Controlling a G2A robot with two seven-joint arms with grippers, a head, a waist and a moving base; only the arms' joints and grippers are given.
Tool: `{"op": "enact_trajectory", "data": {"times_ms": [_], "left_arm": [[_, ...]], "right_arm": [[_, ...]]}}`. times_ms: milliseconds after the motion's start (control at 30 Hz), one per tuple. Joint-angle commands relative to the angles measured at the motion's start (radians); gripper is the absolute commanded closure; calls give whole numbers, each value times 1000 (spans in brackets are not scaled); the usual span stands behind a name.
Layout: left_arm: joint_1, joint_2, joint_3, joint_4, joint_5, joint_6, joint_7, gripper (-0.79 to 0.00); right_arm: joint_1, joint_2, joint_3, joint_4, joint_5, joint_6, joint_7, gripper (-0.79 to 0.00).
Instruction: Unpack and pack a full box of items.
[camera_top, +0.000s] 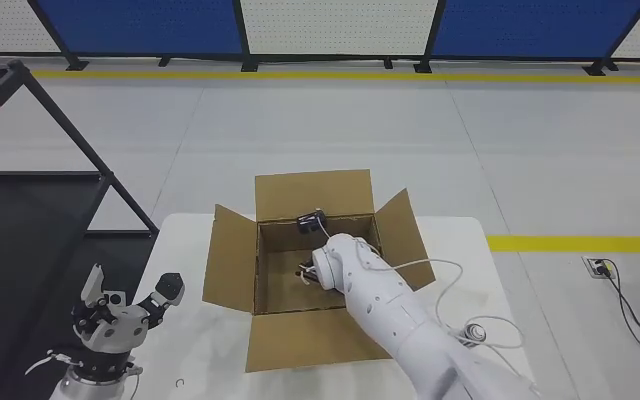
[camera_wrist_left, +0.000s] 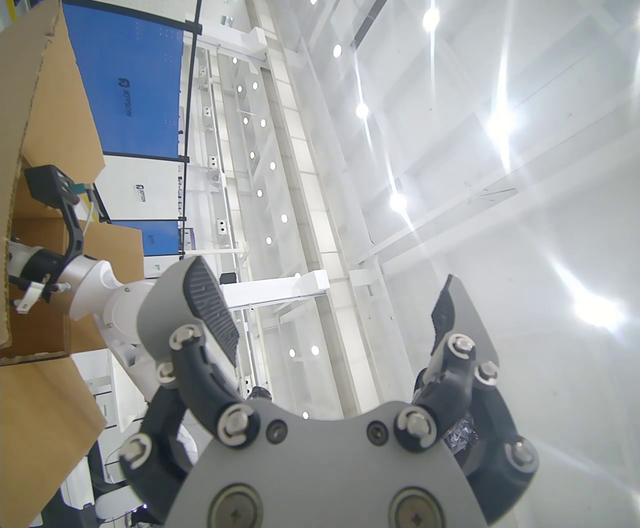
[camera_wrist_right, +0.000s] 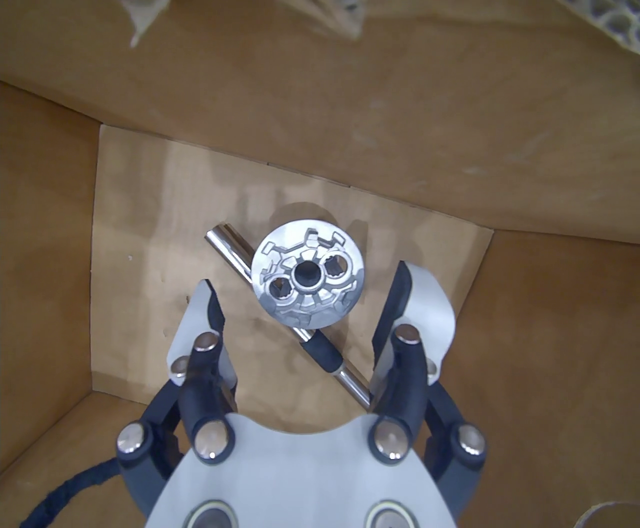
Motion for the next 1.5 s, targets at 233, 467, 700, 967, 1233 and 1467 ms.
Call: {"op": "enact_trajectory", "data": {"times_ms": [233,467,700,967,1233,1467], "left_arm": [[0,0,0,0,0,0,0,-785],[0,0,0,0,0,0,0,-785],[0,0,0,0,0,0,0,-785],[0,0,0,0,0,0,0,-785],[0,0,0,0,0,0,0,-785],[0,0,0,0,0,0,0,-785]], "right_arm": [[10,-31,8,64,-2,8,-18,-499],[16,-44,20,102,2,-10,-23,-440],[18,-52,36,119,9,-6,-58,-385],[16,-61,44,130,3,-3,-64,-446],[17,-66,62,141,13,8,-96,-597],[8,-70,74,145,14,21,-131,-579]]}}
